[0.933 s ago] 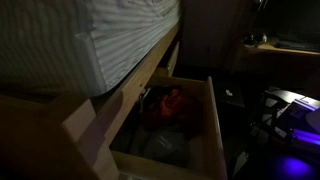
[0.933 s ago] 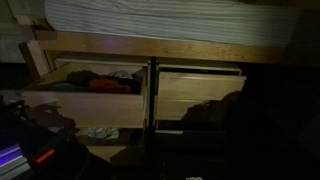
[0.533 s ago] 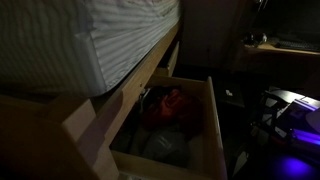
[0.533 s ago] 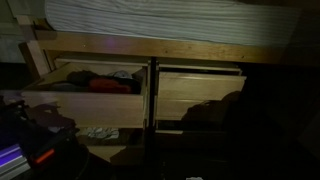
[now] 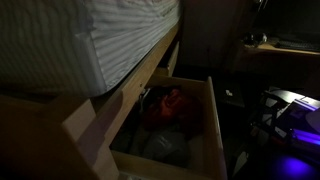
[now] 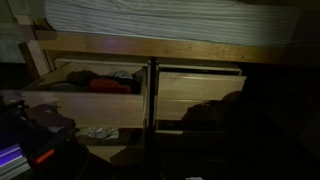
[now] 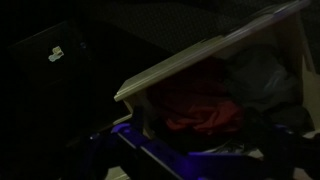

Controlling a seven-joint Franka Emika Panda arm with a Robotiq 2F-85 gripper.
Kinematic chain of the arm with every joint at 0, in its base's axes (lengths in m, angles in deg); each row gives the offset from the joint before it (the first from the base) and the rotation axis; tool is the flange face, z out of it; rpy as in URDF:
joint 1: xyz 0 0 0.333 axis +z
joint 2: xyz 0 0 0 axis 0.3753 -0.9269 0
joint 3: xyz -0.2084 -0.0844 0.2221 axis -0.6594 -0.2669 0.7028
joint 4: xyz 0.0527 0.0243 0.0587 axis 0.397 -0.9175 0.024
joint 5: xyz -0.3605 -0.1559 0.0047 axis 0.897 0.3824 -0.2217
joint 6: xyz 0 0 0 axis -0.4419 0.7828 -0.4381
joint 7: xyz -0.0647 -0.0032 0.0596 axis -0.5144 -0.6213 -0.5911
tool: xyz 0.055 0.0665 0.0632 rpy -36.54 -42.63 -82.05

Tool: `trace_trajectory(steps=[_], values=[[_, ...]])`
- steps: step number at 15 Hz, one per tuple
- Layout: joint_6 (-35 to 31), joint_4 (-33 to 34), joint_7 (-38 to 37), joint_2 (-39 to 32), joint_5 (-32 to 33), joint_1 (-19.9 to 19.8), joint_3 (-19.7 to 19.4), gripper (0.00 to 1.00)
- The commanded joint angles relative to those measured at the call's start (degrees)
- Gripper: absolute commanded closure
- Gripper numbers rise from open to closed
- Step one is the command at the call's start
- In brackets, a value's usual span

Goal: Close the top left drawer under the bed

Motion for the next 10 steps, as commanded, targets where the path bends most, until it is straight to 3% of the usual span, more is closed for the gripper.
trace_trajectory(steps=[1,7,10], values=[[1.4,0.4,-2.3,-2.6,1.1,-2.1,1.0,0.0],[-6.7,-10.1,-14.7,-12.7,8.5,-8.2,-0.1,0.0],[-6.5,-11.1,-19.9,-20.1,7.4,-9.4,-0.9,0.0]])
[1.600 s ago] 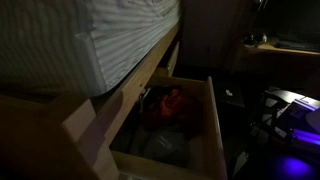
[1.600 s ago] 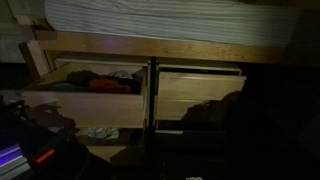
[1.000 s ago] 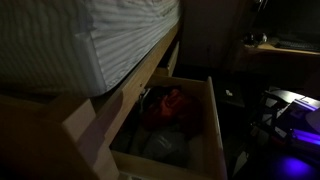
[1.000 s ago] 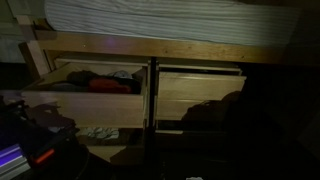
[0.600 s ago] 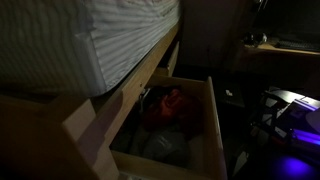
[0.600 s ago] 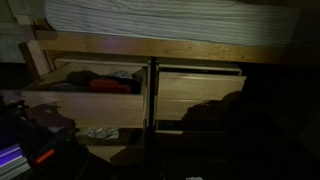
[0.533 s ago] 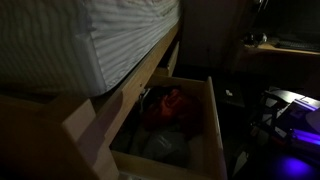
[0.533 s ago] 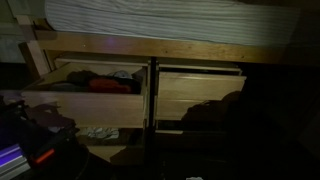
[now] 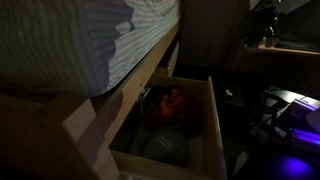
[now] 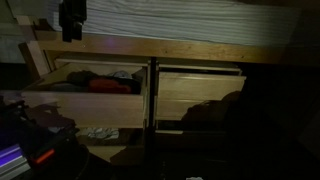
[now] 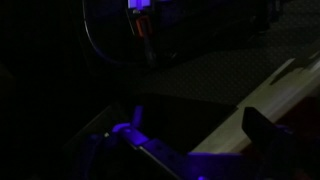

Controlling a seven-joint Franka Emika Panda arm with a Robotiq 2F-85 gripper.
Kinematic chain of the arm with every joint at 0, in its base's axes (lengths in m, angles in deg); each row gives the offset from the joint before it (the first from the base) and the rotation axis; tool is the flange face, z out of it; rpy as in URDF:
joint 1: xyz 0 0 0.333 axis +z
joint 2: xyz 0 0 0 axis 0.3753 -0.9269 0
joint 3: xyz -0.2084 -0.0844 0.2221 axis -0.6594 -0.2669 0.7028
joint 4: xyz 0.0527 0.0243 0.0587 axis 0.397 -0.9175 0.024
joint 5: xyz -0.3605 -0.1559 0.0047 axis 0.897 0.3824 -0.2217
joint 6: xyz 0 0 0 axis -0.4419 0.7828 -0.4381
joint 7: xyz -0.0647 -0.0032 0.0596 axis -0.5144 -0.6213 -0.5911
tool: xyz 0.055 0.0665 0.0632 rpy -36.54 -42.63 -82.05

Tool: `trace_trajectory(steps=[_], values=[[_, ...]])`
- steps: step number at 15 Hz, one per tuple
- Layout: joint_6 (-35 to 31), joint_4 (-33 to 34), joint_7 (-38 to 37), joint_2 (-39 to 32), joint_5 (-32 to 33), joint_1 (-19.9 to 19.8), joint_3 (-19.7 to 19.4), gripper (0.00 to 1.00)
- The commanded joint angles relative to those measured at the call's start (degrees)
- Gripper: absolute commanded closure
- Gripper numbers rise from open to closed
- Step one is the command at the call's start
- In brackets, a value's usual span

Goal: Close the top left drawer under the bed

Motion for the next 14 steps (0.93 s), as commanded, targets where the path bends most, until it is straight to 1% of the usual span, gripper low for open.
trace_trajectory(steps=[1,3,6,7,8,10,11,13,14], values=[[-0.2,-0.8,-1.5,-2.0,-0.1,-0.7,-0.1,0.0],[-0.4,-1.0,-3.3,-5.3,-0.1,-1.0,-0.4,0.0],[-0.5,-0.8,-3.9,-6.0,-0.2,-0.9,-0.4,0.0],[-2.6,-1.0,-5.5,-8.9,0.7,-1.5,-0.6,0.0],[-8.7,-2.7,-7.3,-11.8,2.0,-2.6,-1.3,0.0],[-16.6,-5.6,-9.8,-15.9,5.0,-4.1,-2.8,0.0],[-19.9,-6.3,-9.8,-18.5,5.8,-4.8,-4.1,0.0],[-29.2,-7.5,-10.2,-23.7,8.4,-6.3,-7.3,0.0],[-22.7,-6.9,-9.6,-19.1,6.3,-3.8,-6.1,0.0]])
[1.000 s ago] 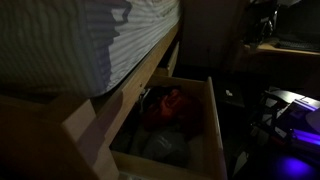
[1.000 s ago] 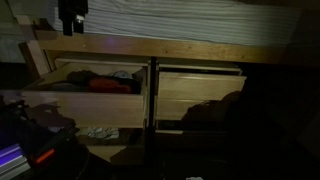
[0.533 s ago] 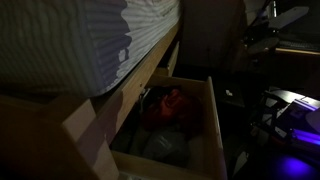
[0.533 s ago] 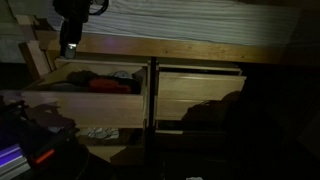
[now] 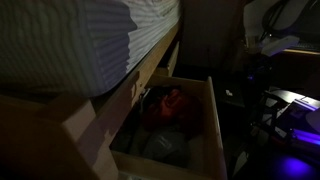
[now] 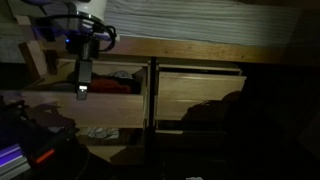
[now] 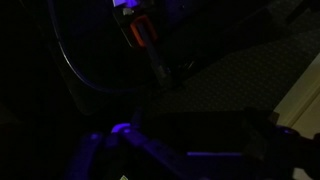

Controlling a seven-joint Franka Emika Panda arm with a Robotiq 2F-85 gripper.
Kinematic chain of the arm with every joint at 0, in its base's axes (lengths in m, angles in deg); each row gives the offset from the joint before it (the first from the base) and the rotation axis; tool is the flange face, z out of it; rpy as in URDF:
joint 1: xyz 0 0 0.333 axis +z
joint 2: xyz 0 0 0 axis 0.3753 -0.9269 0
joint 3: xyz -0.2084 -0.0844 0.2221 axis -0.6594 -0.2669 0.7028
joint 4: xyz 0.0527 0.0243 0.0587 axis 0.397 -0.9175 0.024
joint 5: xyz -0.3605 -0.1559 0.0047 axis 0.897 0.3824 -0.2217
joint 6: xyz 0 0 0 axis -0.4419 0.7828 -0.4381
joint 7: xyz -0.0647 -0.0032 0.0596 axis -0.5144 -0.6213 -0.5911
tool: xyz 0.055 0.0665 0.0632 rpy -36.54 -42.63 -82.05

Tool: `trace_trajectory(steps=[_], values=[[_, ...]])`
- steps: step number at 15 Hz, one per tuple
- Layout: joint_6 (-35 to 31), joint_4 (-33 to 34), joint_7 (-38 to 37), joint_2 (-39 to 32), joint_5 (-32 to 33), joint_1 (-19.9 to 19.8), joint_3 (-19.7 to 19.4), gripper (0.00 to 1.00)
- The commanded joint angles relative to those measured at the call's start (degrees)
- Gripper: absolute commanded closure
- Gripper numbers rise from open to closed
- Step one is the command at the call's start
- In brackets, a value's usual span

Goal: Close the top left drawer under the bed

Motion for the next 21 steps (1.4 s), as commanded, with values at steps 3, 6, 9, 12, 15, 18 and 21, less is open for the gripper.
trace_trajectory(steps=[3,6,9,12,15,18,21], values=[[-1.1,0.6,0.1,-2.3,0.1,0.9,-1.7,0.0],[-3.8,1.7,-2.3,-4.8,-0.6,1.1,-1.4,0.0],[-16.6,3.9,-11.1,-14.9,1.8,1.4,-2.9,0.0],[-30.1,4.8,-17.5,-22.6,4.6,6.2,-7.6,0.0],[-32.5,3.6,-11.8,-22.7,-3.6,9.6,-9.4,0.0],[-33.3,4.4,-10.0,-25.0,-7.8,11.9,-10.0,0.0],[-33.3,4.4,-10.0,-24.5,-7.8,12.2,-10.4,0.0]])
